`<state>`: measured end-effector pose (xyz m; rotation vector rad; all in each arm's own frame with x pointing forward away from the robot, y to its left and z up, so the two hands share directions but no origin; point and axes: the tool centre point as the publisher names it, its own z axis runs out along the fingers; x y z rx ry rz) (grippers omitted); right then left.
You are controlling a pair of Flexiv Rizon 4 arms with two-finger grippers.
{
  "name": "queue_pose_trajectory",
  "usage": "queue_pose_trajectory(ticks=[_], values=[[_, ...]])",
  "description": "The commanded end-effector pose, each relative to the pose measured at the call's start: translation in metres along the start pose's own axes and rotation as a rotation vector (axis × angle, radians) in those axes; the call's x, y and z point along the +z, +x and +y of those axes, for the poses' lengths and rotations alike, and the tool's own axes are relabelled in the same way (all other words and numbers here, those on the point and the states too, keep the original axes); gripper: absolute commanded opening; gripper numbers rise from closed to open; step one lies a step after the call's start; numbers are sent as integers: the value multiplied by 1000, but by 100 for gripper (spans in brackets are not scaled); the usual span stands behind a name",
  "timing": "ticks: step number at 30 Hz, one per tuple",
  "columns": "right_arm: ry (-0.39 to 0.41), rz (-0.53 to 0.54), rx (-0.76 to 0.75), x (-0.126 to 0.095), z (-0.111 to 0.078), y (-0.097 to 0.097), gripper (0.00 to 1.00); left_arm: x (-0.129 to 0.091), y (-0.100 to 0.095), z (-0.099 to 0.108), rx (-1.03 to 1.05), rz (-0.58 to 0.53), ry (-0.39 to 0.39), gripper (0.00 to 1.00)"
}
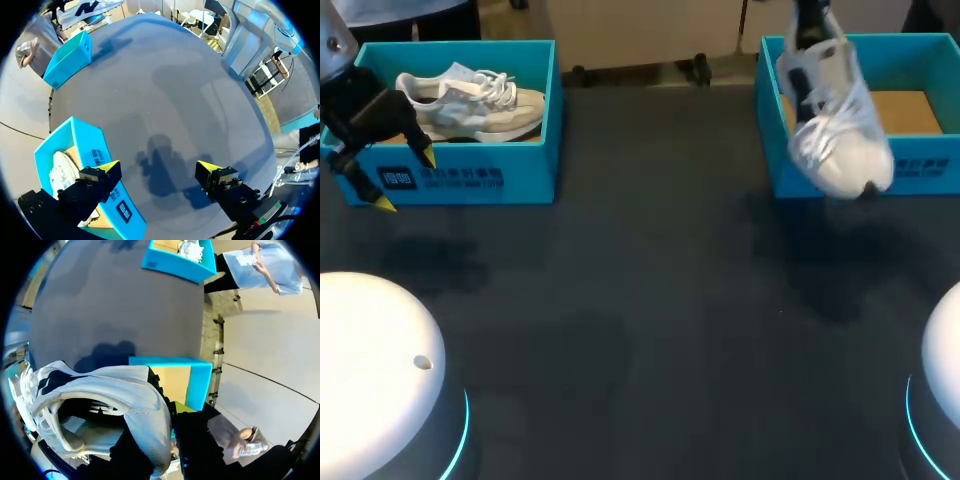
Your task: Take the shoe out of the shoebox, open the shoe tongue, remove and reinsert the insole, then place the shoe into the shoebox
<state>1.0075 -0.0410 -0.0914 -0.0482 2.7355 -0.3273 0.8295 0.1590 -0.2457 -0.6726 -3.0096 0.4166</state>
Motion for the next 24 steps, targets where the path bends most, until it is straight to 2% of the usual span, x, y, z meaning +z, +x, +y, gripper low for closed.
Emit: queue_pose_trajectory(ticks=[1,4,5,8,22,23,24], values=[[-23,35,-2,2,-37,-16,0,0,0,0,1,2,-4,100],[-19,32,-15,3,-61,-27,0,0,0,0,1,2,-4,100],[-21,31,-15,3,-63,-28,0,0,0,0,1,2,-4,100],[-64,46,-17,13,-90,-43,0,0,0,0,1,2,-4,100],[-64,46,-17,13,-90,-43,0,0,0,0,1,2,-4,100],[-98,51,0,30,-97,-54,0,0,0,0,1,2,-4,100],[-58,48,12,36,-102,-62,0,0,0,0,1,2,-4,100]])
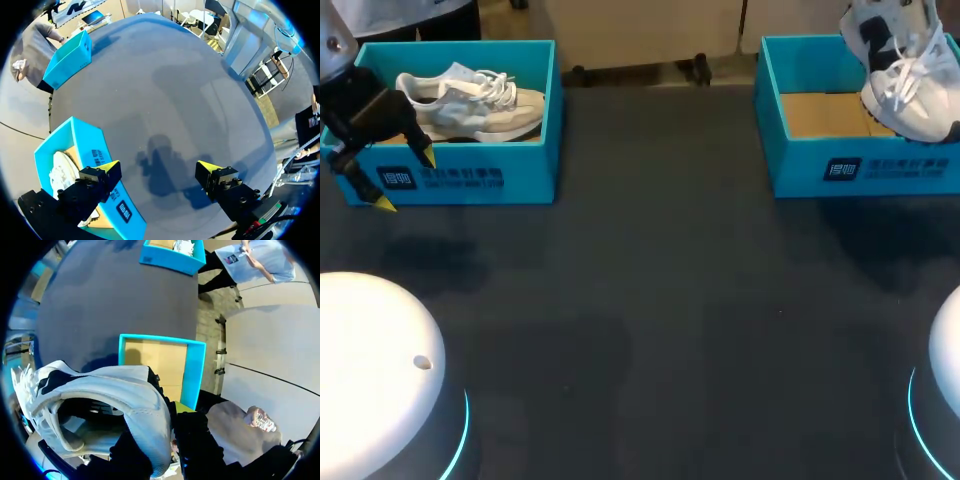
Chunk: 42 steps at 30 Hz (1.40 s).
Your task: Take the shoe out of the shoebox, open the shoe tongue, remove and reinsert the insole, then place the shoe into the shoebox
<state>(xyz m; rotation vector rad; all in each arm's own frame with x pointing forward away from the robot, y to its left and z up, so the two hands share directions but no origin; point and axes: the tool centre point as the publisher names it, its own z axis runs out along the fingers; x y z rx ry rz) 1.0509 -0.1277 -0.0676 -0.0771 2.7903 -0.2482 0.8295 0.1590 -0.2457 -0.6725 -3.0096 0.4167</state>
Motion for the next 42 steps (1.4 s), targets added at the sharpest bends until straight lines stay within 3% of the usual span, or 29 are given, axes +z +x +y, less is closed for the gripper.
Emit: queue_pose_trajectory(ticks=[1,7,14,16,23,26,38,40,42], values=[[-28,-5,29,25,-22,-29,0,0,0,0,1,2,-4,100],[-21,-31,15,57,-54,-76,0,0,0,0,1,2,-4,100],[-3,-3,45,85,-80,-101,0,0,0,0,1,2,-4,100],[24,28,132,91,-88,-100,0,0,0,0,1,2,-4,100],[89,155,662,105,-120,-82,0,0,0,0,1,2,-4,100],[66,219,843,105,-127,-72,0,0,0,0,1,2,-4,100],[66,219,843,105,-127,-72,0,0,0,0,1,2,-4,100],[148,227,1017,111,-137,-79,0,0,0,0,1,2,-4,100],[147,263,1192,115,-150,-79,0,0,0,0,1,2,-4,100]])
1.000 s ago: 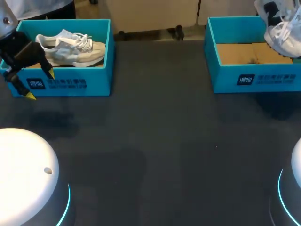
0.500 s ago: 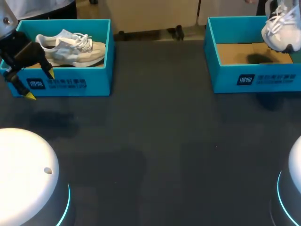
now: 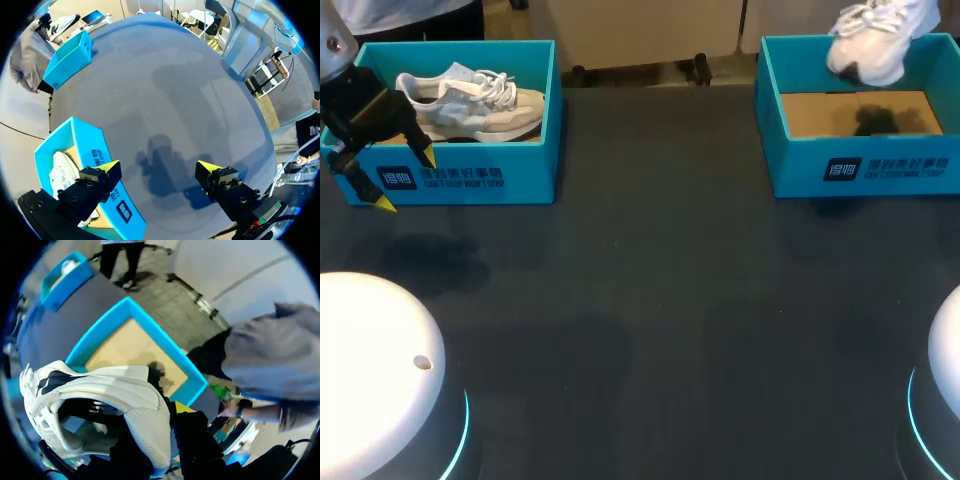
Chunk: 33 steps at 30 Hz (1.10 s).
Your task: Take the shoe out of the shoebox, open the shoe tongue, remove and reinsert the insole, then place the shoe into the shoebox
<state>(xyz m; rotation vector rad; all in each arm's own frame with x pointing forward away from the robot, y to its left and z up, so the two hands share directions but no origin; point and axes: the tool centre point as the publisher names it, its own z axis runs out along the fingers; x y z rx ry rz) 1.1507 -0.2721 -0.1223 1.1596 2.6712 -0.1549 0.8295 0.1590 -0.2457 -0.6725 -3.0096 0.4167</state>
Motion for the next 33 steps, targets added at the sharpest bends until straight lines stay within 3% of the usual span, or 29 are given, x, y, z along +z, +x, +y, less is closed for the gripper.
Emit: queue_pose_trajectory(ticks=[1,4,12,26,33], values=[[97,80,409,6,-4,-24,0,0,0,0,1,2,-4,100],[154,37,594,10,-24,-22,0,0,0,0,1,2,-4,100],[160,-52,902,12,-58,-12,0,0,0,0,1,2,-4,100],[160,-52,902,12,-58,-12,0,0,0,0,1,2,-4,100],[174,-73,959,35,-72,-4,0,0,0,0,1,2,-4,100]])
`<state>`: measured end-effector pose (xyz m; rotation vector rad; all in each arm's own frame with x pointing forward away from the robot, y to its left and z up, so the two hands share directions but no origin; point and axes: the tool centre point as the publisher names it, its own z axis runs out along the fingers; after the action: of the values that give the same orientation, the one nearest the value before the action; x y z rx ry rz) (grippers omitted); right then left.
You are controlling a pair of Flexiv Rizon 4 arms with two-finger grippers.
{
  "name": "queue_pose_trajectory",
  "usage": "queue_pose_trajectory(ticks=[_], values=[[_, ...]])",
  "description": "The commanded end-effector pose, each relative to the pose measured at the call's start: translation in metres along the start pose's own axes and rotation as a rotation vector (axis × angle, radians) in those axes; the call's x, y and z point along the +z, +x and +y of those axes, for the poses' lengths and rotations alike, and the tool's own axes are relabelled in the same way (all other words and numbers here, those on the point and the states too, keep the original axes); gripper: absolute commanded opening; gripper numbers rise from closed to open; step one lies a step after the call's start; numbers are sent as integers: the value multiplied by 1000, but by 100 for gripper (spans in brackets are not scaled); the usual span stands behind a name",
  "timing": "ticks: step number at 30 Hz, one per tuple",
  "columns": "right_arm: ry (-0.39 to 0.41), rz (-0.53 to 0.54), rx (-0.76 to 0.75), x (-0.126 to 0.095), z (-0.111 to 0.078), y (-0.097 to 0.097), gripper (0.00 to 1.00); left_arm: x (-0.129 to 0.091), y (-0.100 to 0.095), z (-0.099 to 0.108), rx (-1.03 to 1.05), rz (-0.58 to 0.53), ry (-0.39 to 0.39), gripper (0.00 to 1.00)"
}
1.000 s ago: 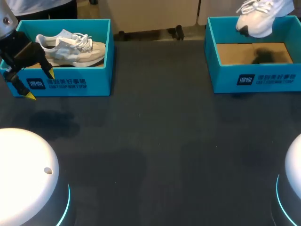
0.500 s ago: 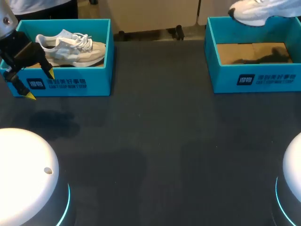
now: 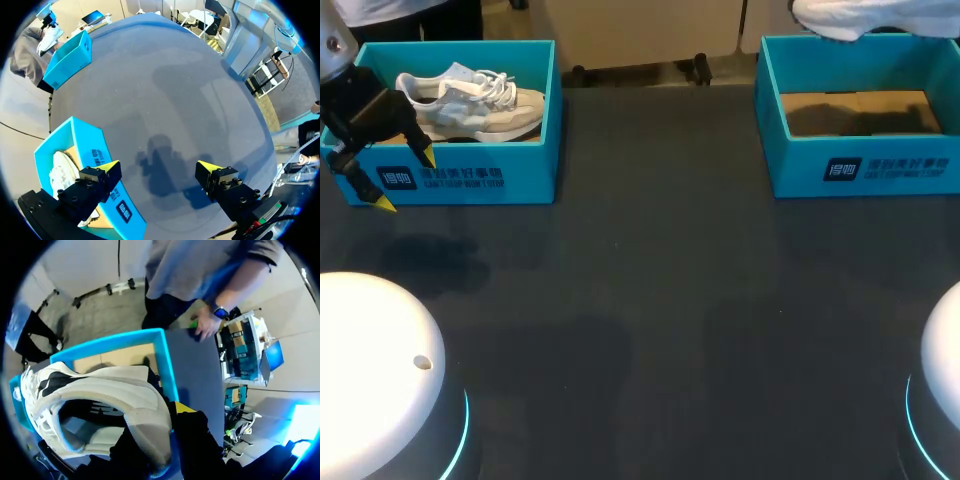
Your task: Take the shoe out of the shoebox, open the shoe tongue, remove and reinsert the insole, then place the shoe into the shoebox
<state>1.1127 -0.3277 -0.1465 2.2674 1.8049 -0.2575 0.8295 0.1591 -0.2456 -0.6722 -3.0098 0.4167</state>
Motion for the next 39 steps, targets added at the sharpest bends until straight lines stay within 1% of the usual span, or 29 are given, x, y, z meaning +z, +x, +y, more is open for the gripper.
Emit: queue_pose_trajectory(ticks=[1,4,11,14,26,27,28,30,32,35,39], values=[[-19,-3,11,13,-9,-4,0,0,0,0,1,2,-4,100],[-12,1,19,25,-11,-7,0,0,0,0,1,2,-4,100],[6,0,35,45,-17,-7,0,0,0,0,1,2,-4,100],[16,22,24,54,-25,-5,0,0,0,0,1,2,-4,100],[16,22,24,54,-25,-5,0,0,0,0,1,2,-4,100],[20,19,-6,62,-23,0,0,0,0,0,1,2,-4,100],[39,8,-4,68,-21,2,0,0,0,0,1,2,-4,100],[50,11,-9,81,-19,5,0,0,0,0,1,2,-4,100],[72,-13,-4,90,-17,7,0,0,0,0,1,2,-4,100],[83,-20,-6,97,-13,9,0,0,0,0,1,2,-4,100],[82,-9,-8,99,-13,10,0,0,0,0,1,2,-4,100]])
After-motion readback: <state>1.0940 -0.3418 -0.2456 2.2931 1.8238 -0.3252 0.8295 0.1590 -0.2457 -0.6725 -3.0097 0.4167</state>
